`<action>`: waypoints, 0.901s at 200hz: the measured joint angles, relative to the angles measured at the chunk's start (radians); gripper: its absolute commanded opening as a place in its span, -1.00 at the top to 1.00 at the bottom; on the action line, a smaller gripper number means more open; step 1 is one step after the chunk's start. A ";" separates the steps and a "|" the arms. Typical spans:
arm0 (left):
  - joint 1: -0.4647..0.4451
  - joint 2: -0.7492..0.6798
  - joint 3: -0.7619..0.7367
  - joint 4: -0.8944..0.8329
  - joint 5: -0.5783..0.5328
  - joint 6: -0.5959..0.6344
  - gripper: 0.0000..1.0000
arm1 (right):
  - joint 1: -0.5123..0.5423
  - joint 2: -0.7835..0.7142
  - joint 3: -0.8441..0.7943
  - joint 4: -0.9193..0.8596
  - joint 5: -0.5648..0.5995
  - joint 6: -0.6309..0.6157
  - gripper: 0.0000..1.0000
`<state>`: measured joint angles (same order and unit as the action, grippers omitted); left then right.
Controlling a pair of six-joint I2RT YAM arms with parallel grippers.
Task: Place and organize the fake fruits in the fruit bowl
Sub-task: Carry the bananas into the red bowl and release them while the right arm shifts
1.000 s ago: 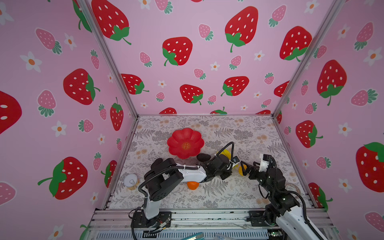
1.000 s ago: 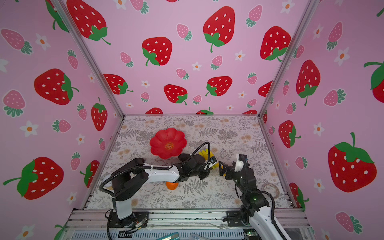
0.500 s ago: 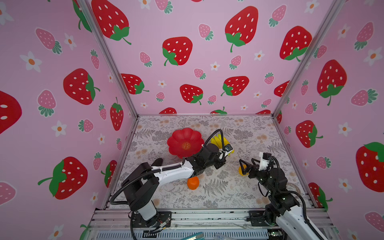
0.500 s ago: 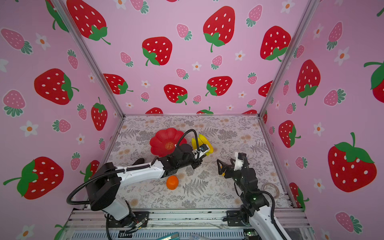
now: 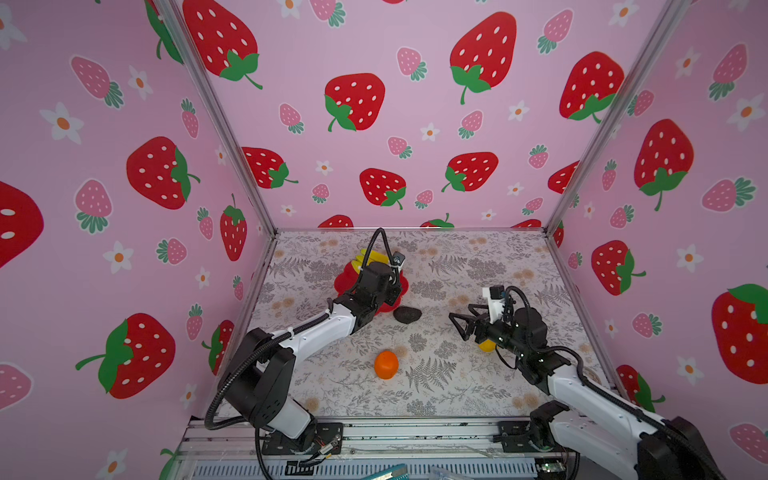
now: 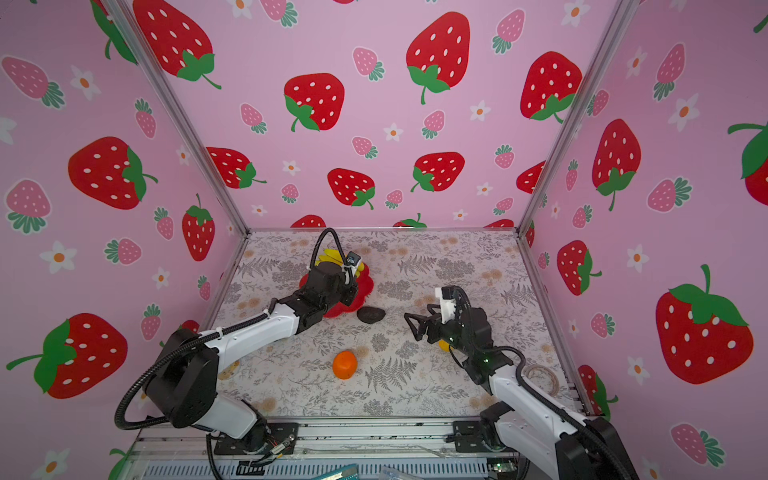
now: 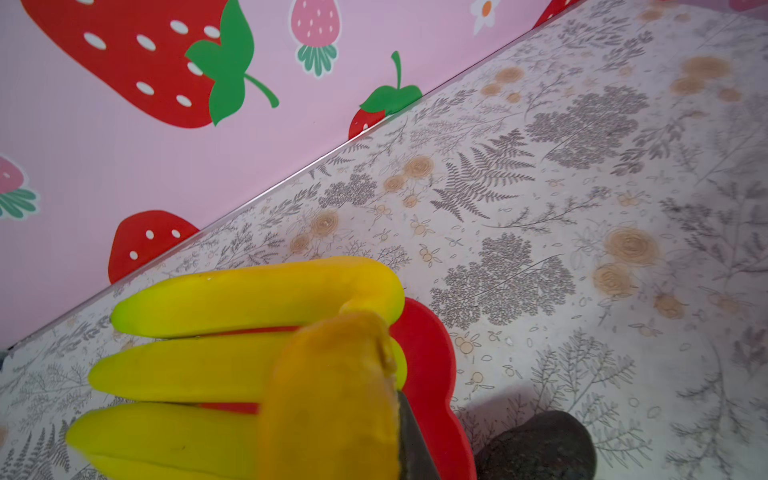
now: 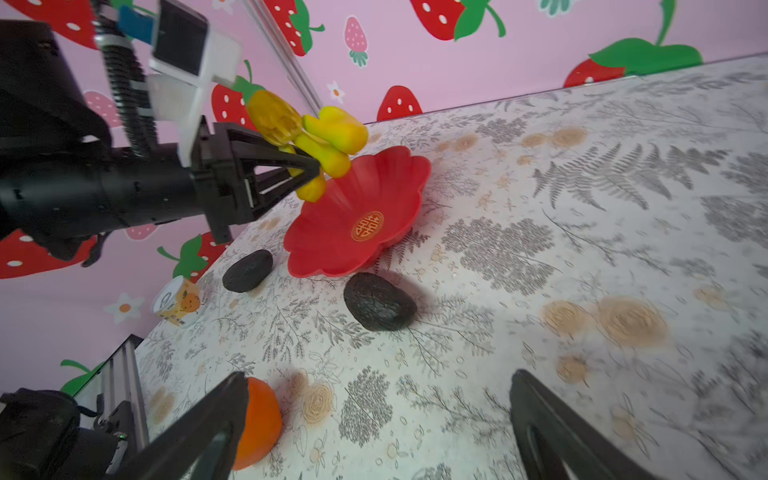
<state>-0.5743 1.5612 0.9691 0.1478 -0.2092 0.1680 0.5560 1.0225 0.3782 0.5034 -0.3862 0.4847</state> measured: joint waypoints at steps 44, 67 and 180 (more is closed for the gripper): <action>0.020 0.140 0.032 -0.038 -0.027 -0.035 0.81 | 0.103 0.174 0.151 0.089 -0.003 -0.072 -0.99; 0.022 0.200 0.043 -0.050 -0.030 -0.058 0.80 | 0.130 0.211 0.163 0.141 -0.011 -0.130 -0.99; 0.031 0.238 0.077 -0.086 -0.019 -0.148 0.69 | 0.140 0.154 -0.039 0.359 0.037 -0.211 -0.99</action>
<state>-0.5430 1.7988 1.0462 0.0620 -0.2287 0.0204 0.6964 1.1770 0.3393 0.8623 -0.3489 0.2741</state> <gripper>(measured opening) 0.170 0.994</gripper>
